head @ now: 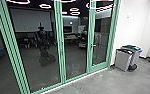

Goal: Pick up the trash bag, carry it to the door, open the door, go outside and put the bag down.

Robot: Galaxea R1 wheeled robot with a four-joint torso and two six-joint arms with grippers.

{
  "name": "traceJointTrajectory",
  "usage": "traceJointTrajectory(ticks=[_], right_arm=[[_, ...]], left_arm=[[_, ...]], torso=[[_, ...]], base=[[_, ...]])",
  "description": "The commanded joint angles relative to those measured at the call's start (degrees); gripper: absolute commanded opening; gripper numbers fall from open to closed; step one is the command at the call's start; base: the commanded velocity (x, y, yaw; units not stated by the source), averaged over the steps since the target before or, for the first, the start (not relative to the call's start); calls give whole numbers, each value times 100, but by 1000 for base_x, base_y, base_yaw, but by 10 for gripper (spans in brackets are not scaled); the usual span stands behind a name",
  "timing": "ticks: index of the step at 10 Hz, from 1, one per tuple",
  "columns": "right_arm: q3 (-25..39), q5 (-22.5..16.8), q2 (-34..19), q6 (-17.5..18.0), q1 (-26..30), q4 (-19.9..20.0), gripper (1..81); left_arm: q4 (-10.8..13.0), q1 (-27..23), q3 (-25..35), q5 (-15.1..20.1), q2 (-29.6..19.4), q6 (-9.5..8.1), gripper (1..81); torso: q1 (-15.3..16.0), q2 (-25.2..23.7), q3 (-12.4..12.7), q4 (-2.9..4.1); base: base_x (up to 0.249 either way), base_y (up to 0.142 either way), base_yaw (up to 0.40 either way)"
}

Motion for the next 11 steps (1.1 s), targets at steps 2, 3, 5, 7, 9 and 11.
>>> traceJointTrajectory(ticks=[2, 3, 5, 7, 9, 11], right_arm=[[35, -267, 65, -15, 306, -11, 811], [35, -267, 65, -15, 298, -11, 811], [35, -267, 65, -15, 306, -11, 811], [35, -258, 65, -15, 288, -11, 811], [35, -214, 65, -15, 280, -29, 811], [35, -206, 65, -15, 280, -29, 811]], left_arm=[[6, -454, -13, 339, 4, 23, 10], [6, -454, -13, 339, 12, 31, 10], [6, -454, -13, 339, 3, 31, 10], [6, -445, -13, 330, 3, 31, 10], [6, -445, -13, 331, 3, 31, 10], [6, -445, -13, 331, 3, 31, 10]], torso=[[0, 0, 0, 0], [0, 0, 0, 0], [0, 0, 0, 0], [0, 0, 0, 0], [0, 0, 0, 0], [0, 0, 0, 0]], base=[[145, -90, 0], [144, -90, 0], [145, -90, 0], [144, -90, 0], [144, -90, 0], [144, -90, 0]])
